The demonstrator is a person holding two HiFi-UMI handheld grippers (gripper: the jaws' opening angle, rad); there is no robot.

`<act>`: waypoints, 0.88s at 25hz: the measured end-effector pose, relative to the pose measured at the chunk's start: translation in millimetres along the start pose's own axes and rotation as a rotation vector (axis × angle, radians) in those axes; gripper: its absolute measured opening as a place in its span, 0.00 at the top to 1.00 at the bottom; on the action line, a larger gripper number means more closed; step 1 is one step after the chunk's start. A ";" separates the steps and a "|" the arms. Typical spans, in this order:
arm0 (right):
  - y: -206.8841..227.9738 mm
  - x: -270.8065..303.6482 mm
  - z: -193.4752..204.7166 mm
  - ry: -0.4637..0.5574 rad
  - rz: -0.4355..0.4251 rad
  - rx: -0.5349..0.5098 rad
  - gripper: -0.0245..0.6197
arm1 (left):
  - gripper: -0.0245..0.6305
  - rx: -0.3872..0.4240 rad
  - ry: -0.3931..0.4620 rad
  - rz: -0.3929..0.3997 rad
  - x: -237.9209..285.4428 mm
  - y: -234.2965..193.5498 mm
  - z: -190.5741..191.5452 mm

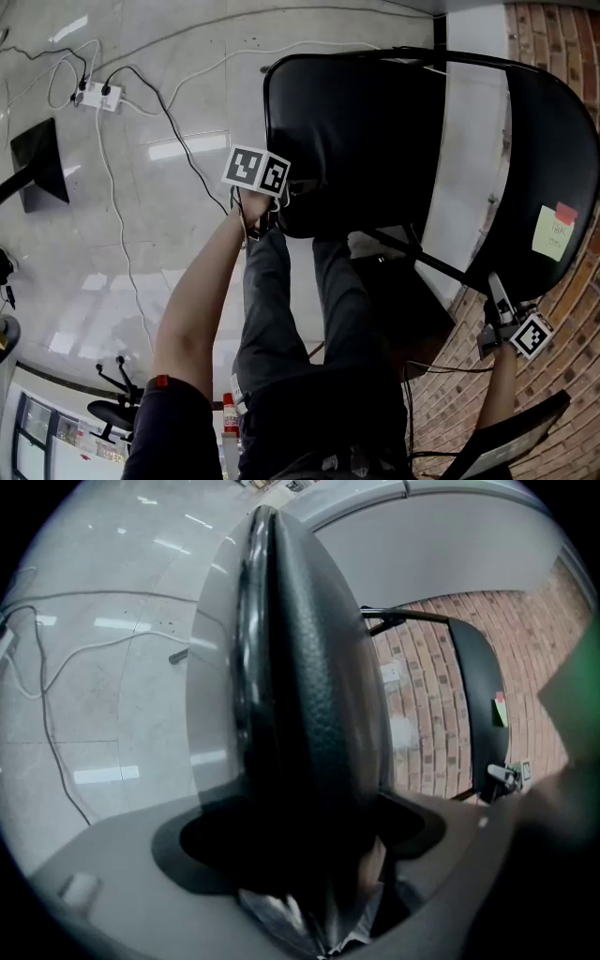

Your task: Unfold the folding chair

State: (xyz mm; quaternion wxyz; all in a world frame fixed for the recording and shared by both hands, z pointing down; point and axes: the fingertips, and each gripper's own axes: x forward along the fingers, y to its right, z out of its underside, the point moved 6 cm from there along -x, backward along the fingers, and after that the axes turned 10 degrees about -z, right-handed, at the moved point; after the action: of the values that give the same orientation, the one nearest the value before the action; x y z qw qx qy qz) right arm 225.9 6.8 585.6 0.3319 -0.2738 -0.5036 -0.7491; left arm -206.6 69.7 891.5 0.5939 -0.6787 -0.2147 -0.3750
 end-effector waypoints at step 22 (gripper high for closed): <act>-4.2 6.3 0.8 0.026 0.128 -0.056 0.62 | 0.25 -0.057 0.004 -0.041 -5.9 -3.0 6.0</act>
State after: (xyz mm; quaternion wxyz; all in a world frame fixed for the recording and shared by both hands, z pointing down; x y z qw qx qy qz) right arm 218.7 7.2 588.2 0.3781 -0.3048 -0.4594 -0.7437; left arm -211.0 77.0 888.8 0.5670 -0.6900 -0.2165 -0.3944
